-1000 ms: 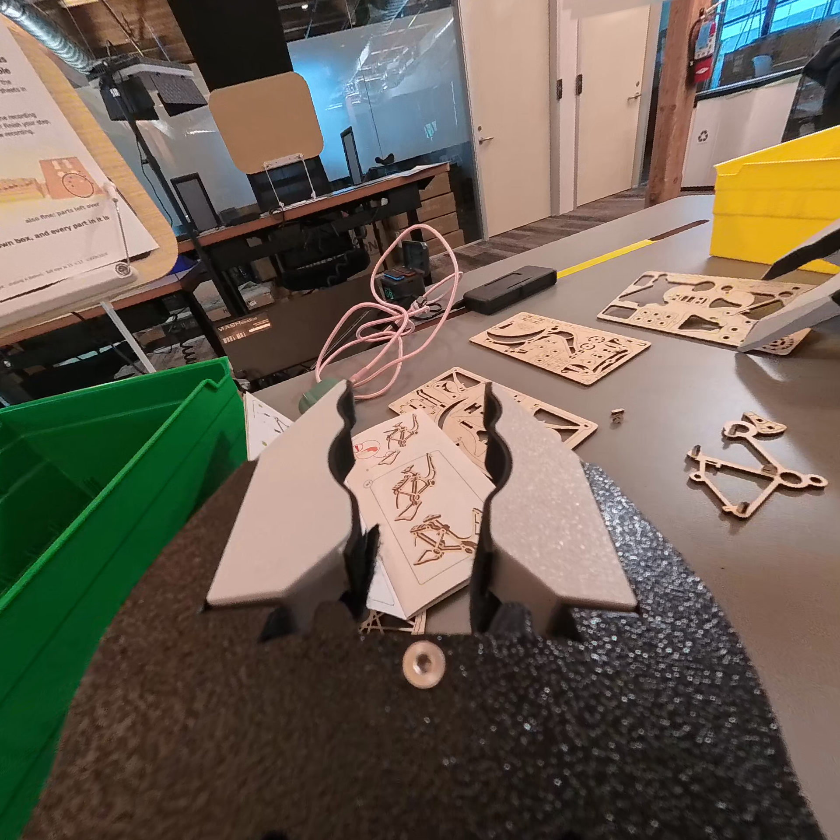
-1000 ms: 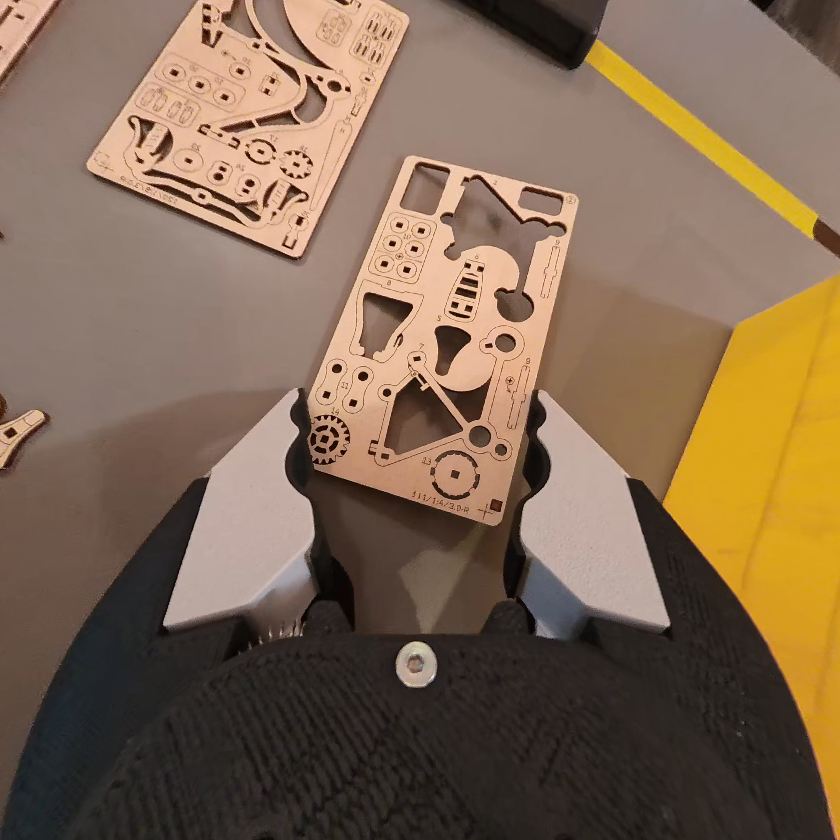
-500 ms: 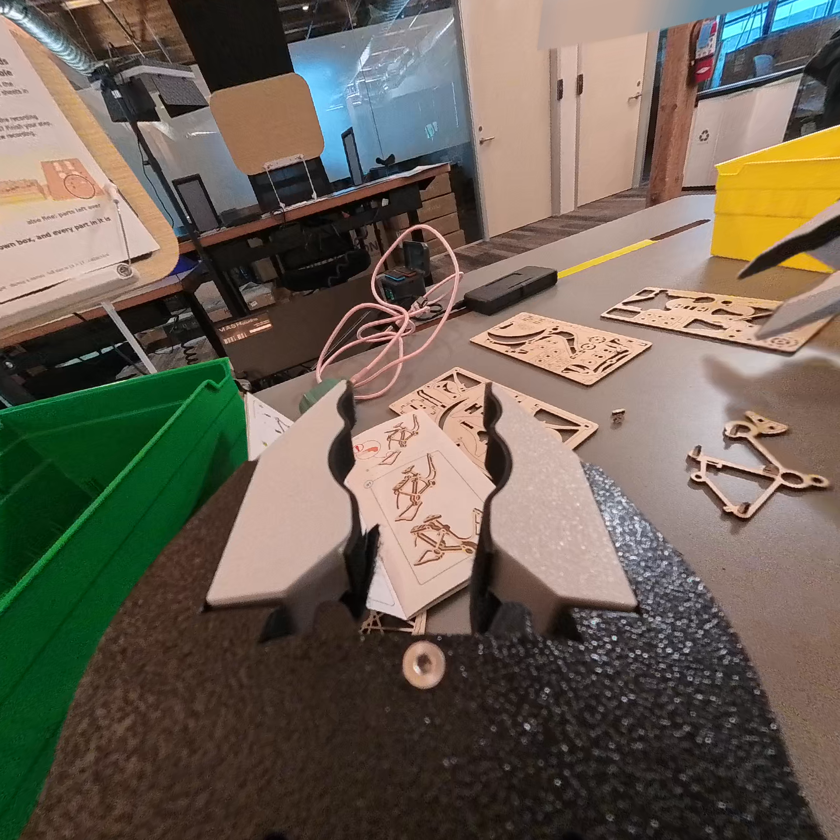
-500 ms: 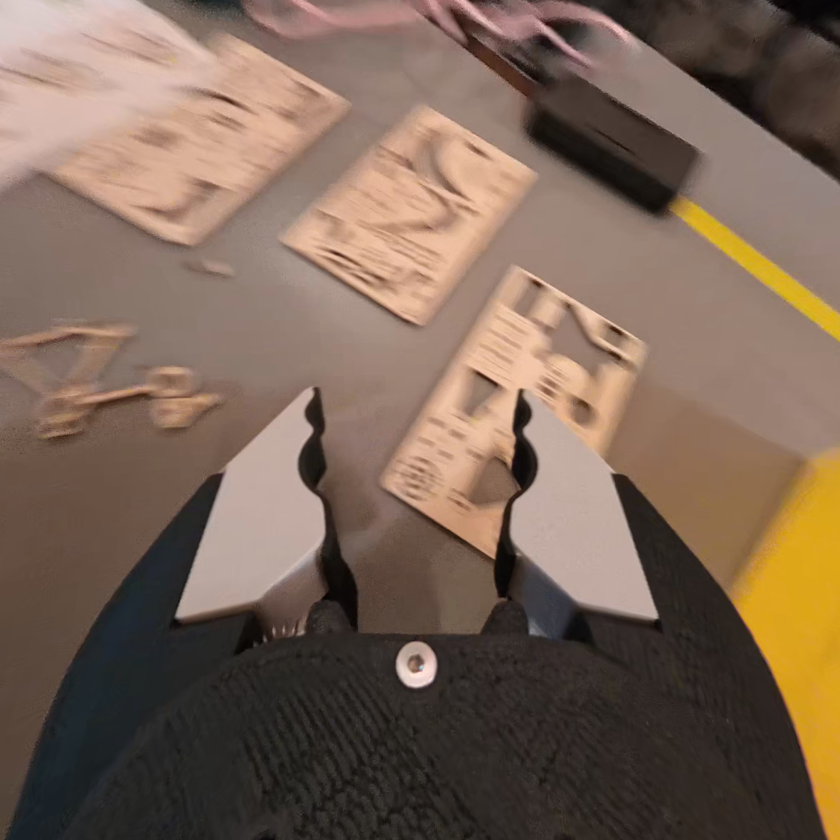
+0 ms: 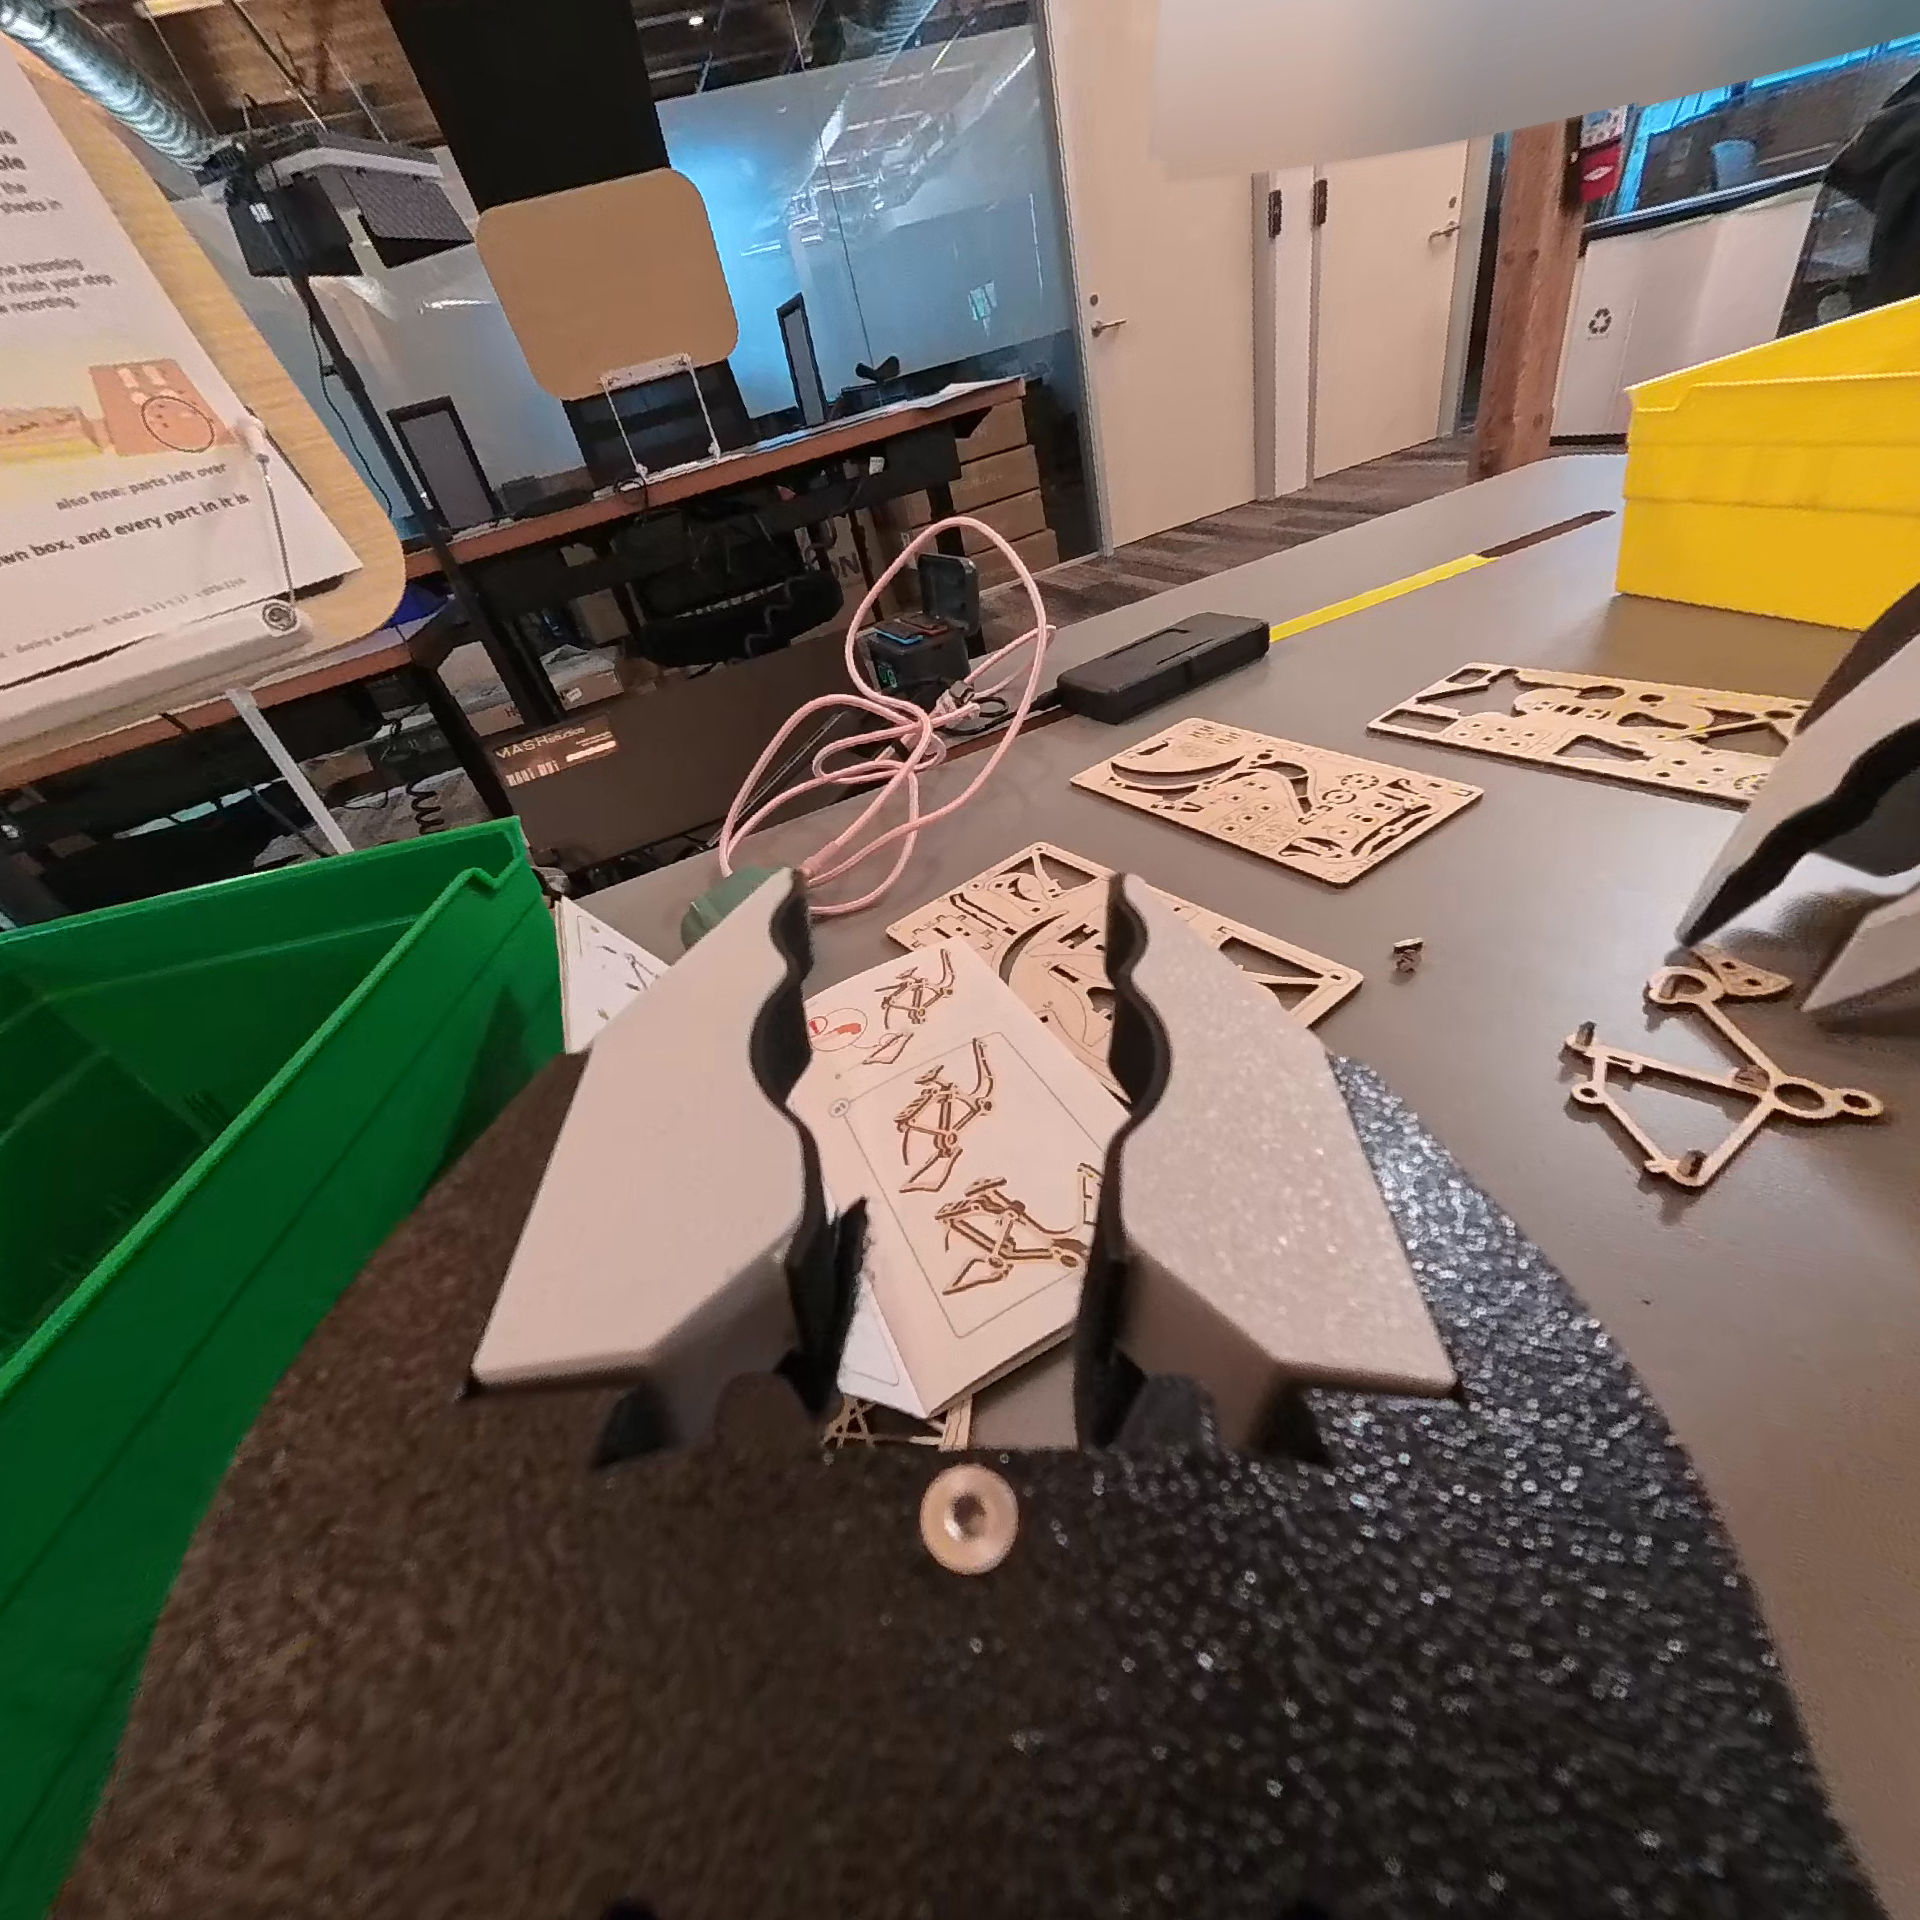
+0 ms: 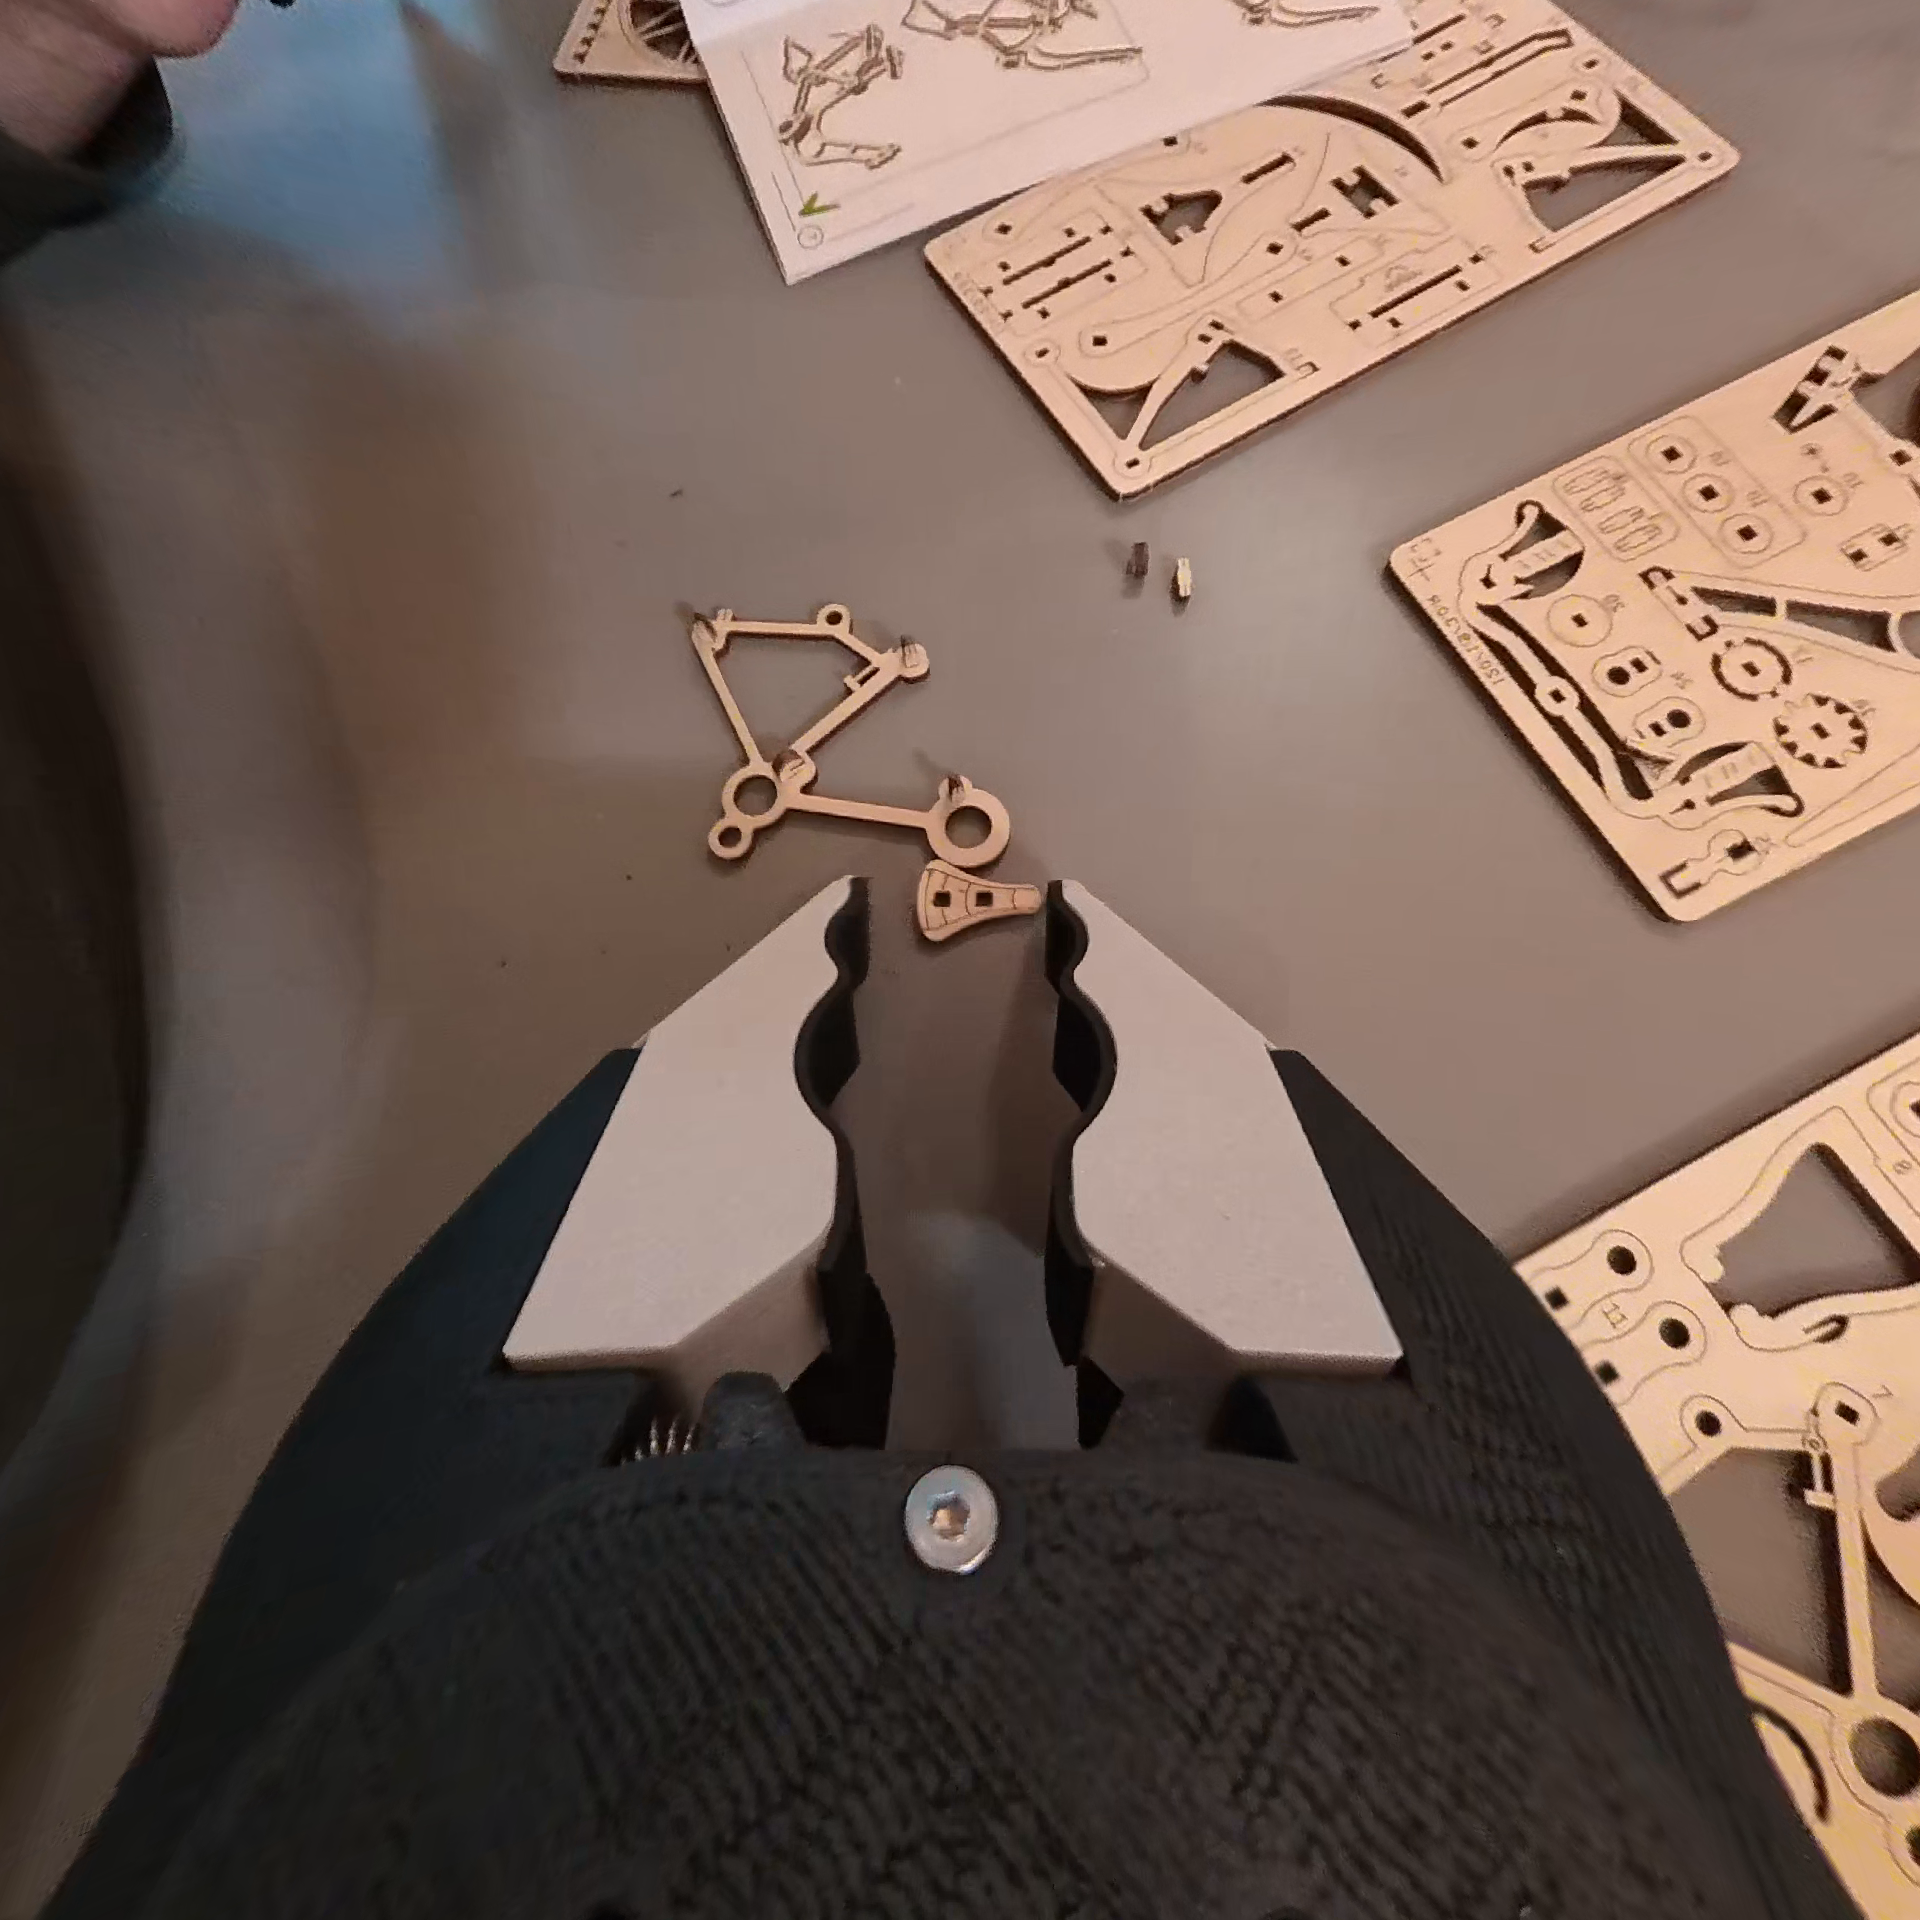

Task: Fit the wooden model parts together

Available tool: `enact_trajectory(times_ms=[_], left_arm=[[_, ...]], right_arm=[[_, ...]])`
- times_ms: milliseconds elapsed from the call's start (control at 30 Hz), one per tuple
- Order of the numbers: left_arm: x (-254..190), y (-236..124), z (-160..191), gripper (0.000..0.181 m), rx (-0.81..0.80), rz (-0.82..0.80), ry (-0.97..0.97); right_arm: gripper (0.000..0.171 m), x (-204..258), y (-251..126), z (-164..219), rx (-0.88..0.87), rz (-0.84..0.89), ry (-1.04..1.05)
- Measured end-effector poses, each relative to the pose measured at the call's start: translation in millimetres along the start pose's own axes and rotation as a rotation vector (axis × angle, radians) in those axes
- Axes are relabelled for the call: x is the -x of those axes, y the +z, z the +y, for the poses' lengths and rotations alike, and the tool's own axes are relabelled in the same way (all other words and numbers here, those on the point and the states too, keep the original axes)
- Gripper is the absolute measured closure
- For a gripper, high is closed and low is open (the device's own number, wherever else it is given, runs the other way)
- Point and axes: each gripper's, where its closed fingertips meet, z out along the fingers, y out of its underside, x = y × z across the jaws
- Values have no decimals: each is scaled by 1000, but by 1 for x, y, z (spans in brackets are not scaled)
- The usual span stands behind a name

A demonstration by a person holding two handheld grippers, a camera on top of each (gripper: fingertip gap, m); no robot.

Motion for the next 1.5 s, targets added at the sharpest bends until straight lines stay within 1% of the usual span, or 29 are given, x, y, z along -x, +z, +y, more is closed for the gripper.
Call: enact_trajectory(times_ms=[100,200,433,633,867,1067,1100,1133,1200,1233,1333,1500], left_arm=[[-1,0,1,127,4,0,8],[0,0,1,127,3,-1,6],[-2,1,2,127,9,5,10],[-3,1,2,128,6,12,12],[-5,2,2,127,8,19,18],[-5,2,2,127,8,21,16],[-5,2,2,128,9,22,15],[-5,2,2,127,9,23,15],[-6,2,3,128,11,25,15],[-6,2,3,127,12,25,15],[-6,2,2,128,9,26,14],[-7,2,2,128,9,33,18]], right_arm=[[140,-2,0,0,10,28,-30],[149,-4,0,1,18,42,-54],[149,-7,-3,3,23,60,-61],[149,-11,-8,-2,-15,74,-49],[149,-19,-9,-4,-31,120,-46],[149,-34,-9,5,4,196,-10],[149,-34,-9,5,-2,193,0],[142,-35,-9,4,-10,192,14],[120,-36,-11,-1,-39,196,20],[117,-34,-14,-5,-65,184,5],[118,-16,-17,-18,-123,106,-62],[125,8,-8,-21,-124,19,-176]])
